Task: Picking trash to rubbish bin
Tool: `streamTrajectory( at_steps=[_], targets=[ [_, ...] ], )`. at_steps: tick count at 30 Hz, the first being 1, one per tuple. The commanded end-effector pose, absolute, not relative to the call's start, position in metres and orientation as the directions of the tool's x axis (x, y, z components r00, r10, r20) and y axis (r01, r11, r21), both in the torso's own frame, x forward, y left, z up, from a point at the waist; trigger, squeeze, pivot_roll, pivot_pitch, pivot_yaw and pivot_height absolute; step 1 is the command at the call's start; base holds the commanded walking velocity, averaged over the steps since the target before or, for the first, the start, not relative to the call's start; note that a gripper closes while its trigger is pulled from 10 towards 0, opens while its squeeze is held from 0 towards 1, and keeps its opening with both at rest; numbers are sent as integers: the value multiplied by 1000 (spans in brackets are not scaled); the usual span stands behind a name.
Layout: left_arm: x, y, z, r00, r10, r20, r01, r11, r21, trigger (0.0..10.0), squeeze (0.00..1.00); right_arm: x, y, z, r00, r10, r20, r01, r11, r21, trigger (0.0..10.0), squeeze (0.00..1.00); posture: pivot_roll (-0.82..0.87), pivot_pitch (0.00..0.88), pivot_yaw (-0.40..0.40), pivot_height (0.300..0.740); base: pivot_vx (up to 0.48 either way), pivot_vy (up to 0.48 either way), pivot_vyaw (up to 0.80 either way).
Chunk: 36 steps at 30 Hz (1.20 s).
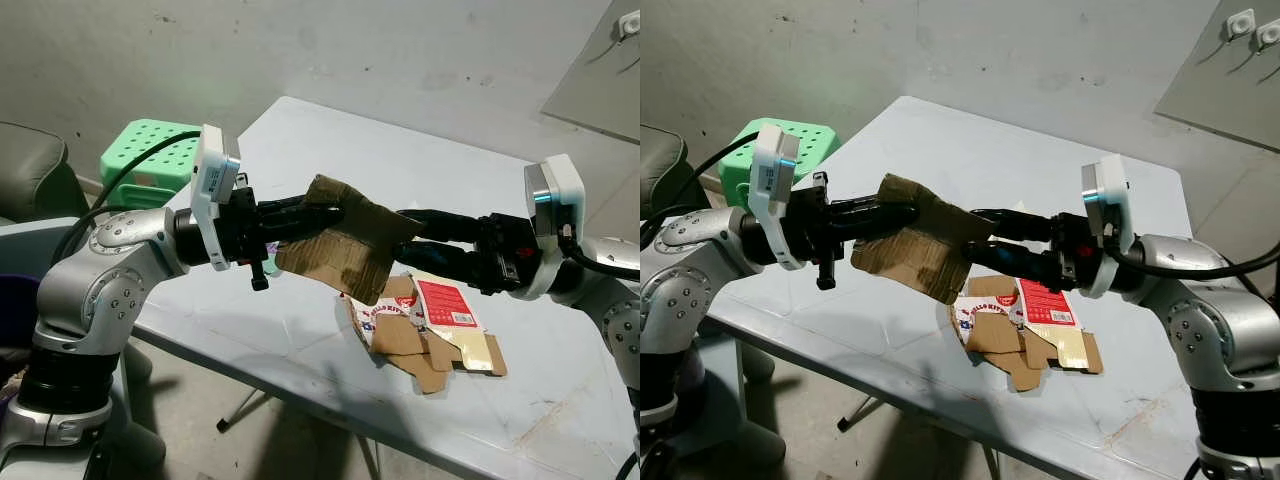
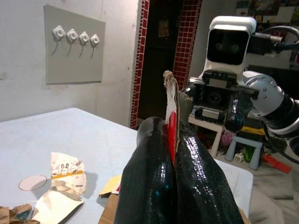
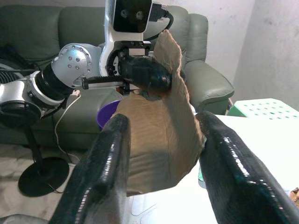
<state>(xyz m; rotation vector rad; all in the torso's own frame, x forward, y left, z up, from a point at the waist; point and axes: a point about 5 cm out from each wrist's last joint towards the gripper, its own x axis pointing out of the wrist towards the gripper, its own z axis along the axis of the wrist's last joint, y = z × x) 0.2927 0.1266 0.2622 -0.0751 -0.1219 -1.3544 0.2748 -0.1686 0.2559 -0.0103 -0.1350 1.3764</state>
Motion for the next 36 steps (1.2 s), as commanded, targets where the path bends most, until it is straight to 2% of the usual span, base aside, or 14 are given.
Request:
streamTrajectory(
  at_steps=[1,5,11,16,17,19,20,21,22,23,24,25,30,36],
  targets=[
    [291,128,268,218,-966,139,974,225,35,0,0,279,-176,258,240,966,98,-963,249,-99,10000,1000,47,74,-106,740,0,0,0],
    [290,130,266,232,-963,138,971,238,25,0,0,281,-177,257,278,955,108,-951,289,-107,10000,1000,47,75,-106,740,0,0,0],
    [289,137,257,308,-938,158,951,311,-9,0,0,299,-190,254,507,840,192,-847,527,-68,10000,1000,49,76,-102,740,0,0,0],
    [291,141,253,377,-908,184,925,378,-32,0,0,307,-196,251,609,756,240,-773,633,-32,10000,1000,48,76,-100,740,0,0,0],
    [292,143,252,406,-893,197,913,406,-39,6118,0,309,-198,250,647,719,253,-739,674,-26,10000,1000,47,76,-97,740,0,0,0],
    [293,144,251,425,-882,205,904,425,-45,6118,0,310,-200,250,671,694,261,-715,698,-20,10000,1000,47,75,-97,740,0,0,0],
    [296,148,250,477,-850,224,876,481,-44,10000,0,312,-203,249,715,639,284,-668,744,8,10000,1000,49,74,-96,740,0,0,0],
    [298,149,251,515,-822,243,852,522,-41,10000,0,313,-204,249,733,615,292,-649,760,27,10000,1000,49,73,-96,740,0,0,0],
    [302,152,251,566,-783,259,816,577,-40,10000,0,313,-205,248,747,593,299,-630,775,37,10000,882,49,72,-93,740,0,0,0],
    [304,154,251,597,-755,269,791,611,-41,10000,0,313,-205,248,755,581,303,-620,784,42,10000,882,48,72,-93,740,0,0,0],
    [307,155,250,627,-731,270,765,643,-39,10000,0,313,-205,248,760,572,307,-611,791,38,10000,376,48,72,-93,740,0,0,0],
    [308,157,249,655,-707,268,740,672,-33,10000,0,314,-205,247,769,560,307,-598,801,37,10000,0,49,72,-93,740,0,0,0],
    [321,165,239,820,-527,223,545,838,-23,10000,0,318,-207,246,841,424,335,-467,882,55,10000,0,55,69,-96,740,0,0,0],
    [329,173,228,906,-368,207,385,922,-46,10000,0,319,-199,239,881,347,322,-381,923,48,10000,0,56,64,-96,740,0,0,0]
  ],
)
